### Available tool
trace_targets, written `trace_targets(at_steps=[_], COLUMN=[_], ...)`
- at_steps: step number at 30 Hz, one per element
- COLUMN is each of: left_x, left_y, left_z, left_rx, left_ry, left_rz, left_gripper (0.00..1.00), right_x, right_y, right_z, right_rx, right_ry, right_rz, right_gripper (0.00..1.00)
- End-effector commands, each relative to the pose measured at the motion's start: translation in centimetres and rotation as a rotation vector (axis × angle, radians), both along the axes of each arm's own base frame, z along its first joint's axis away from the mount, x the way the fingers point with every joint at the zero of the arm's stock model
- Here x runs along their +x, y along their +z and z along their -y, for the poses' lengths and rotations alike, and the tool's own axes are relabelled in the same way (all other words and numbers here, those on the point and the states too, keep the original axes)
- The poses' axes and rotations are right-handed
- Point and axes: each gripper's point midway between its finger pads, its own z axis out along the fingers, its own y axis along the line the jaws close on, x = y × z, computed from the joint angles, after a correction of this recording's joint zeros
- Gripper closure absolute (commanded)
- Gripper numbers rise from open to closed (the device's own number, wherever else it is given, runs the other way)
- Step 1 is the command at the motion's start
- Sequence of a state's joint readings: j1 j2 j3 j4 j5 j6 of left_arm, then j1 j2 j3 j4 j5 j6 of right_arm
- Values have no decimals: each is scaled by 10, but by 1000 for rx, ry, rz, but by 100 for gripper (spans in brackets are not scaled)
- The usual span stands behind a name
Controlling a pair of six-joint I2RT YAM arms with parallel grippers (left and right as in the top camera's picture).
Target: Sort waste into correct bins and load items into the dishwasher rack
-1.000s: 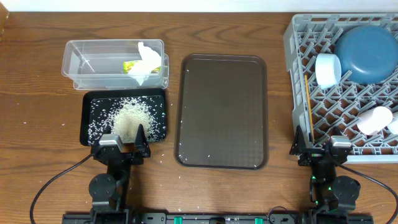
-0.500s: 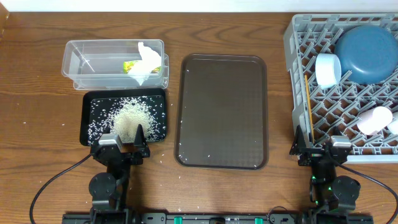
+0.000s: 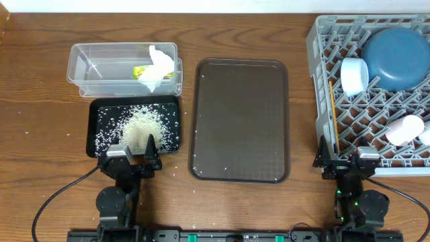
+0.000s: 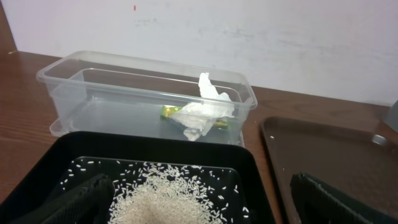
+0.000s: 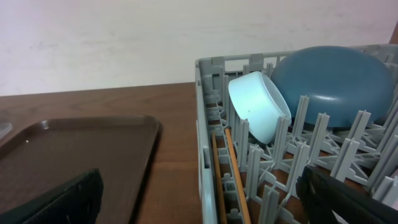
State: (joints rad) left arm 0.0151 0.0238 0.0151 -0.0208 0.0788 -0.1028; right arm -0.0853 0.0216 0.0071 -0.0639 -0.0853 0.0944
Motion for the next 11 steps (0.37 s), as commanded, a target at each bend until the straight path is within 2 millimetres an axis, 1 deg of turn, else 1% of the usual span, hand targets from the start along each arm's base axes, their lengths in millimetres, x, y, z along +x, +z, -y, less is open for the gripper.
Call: trace_targets(at_steps=[1, 11], left_x=[-1, -1], left_y=[-16, -16], left_z=[4, 4], left_rx=[14, 14], left_ry=[-21, -21], left_rz=[-54, -54], left_gripper=[6, 6], right_x=[0, 0], right_y=[-1, -1], right_z=[-4, -4], right_rx=[-6, -6], right_ry=[15, 15], right_rz=[-3, -3], right_gripper=[1, 1])
